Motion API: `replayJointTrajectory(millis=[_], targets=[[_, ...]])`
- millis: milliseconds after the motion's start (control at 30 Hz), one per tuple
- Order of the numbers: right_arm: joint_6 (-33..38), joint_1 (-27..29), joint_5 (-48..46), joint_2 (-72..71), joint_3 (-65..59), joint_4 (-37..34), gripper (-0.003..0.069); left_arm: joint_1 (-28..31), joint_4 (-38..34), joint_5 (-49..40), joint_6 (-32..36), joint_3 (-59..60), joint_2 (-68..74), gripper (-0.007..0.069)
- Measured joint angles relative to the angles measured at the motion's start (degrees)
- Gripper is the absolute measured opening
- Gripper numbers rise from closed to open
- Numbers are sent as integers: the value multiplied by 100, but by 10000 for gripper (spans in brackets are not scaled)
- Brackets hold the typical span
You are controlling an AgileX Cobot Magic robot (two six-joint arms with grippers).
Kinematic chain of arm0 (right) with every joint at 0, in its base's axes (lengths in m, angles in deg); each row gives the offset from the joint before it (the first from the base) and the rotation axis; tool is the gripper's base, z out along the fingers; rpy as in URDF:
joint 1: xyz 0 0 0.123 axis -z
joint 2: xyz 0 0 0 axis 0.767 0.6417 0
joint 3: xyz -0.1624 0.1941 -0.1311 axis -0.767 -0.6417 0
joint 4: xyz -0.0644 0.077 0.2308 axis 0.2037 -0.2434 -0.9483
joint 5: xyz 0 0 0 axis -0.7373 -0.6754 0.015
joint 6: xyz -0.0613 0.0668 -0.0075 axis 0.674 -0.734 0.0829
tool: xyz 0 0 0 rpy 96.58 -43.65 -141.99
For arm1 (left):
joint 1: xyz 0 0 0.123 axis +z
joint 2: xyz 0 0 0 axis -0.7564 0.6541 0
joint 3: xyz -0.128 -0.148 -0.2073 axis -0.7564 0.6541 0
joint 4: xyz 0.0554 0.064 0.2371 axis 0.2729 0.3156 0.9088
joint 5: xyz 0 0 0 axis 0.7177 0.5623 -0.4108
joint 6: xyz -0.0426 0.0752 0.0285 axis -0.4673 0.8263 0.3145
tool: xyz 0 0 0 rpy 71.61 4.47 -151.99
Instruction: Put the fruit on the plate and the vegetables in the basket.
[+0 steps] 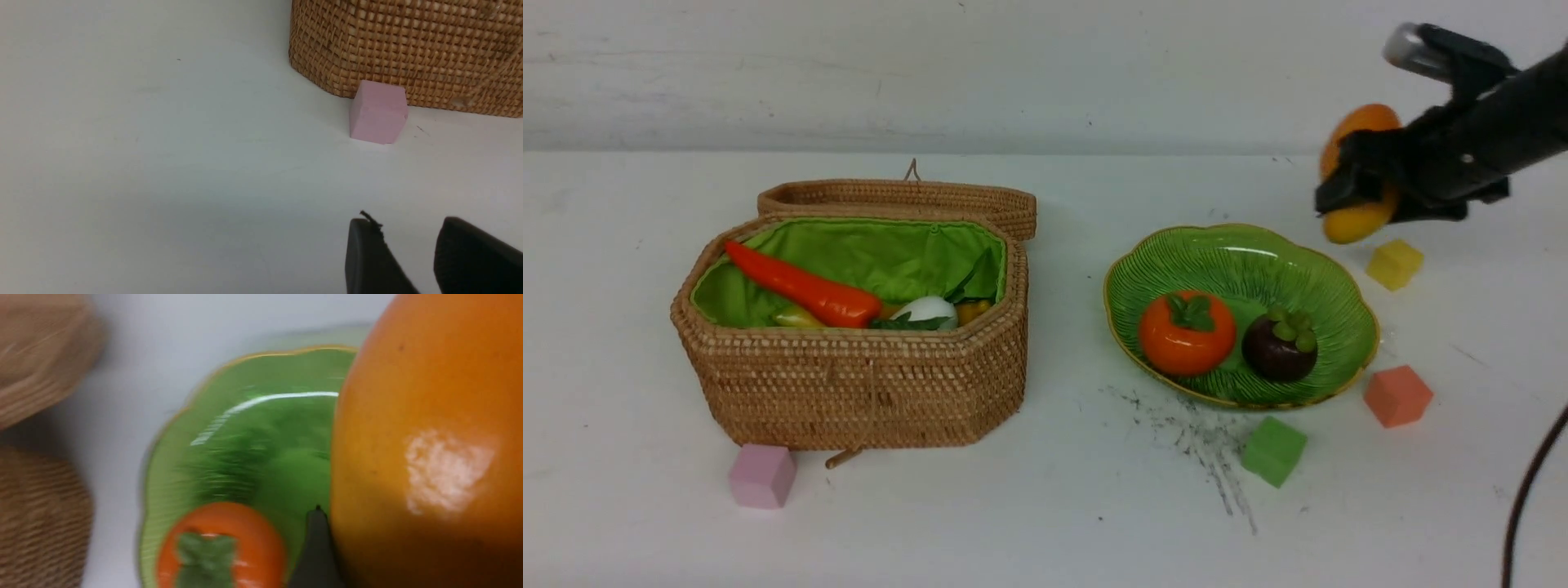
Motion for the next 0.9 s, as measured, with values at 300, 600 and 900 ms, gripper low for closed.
replayJointTrajectory(millis=[300, 600, 900], targets=[[-198, -659, 565, 792, -7, -139, 521, 0, 0, 0, 0, 0, 0, 238], [-809, -557, 464, 783, -7, -139, 671, 0, 0, 0, 0, 0, 0, 238], [-943, -271, -1041, -267, -7, 49, 582, 0, 0, 0, 0, 0, 0, 238]])
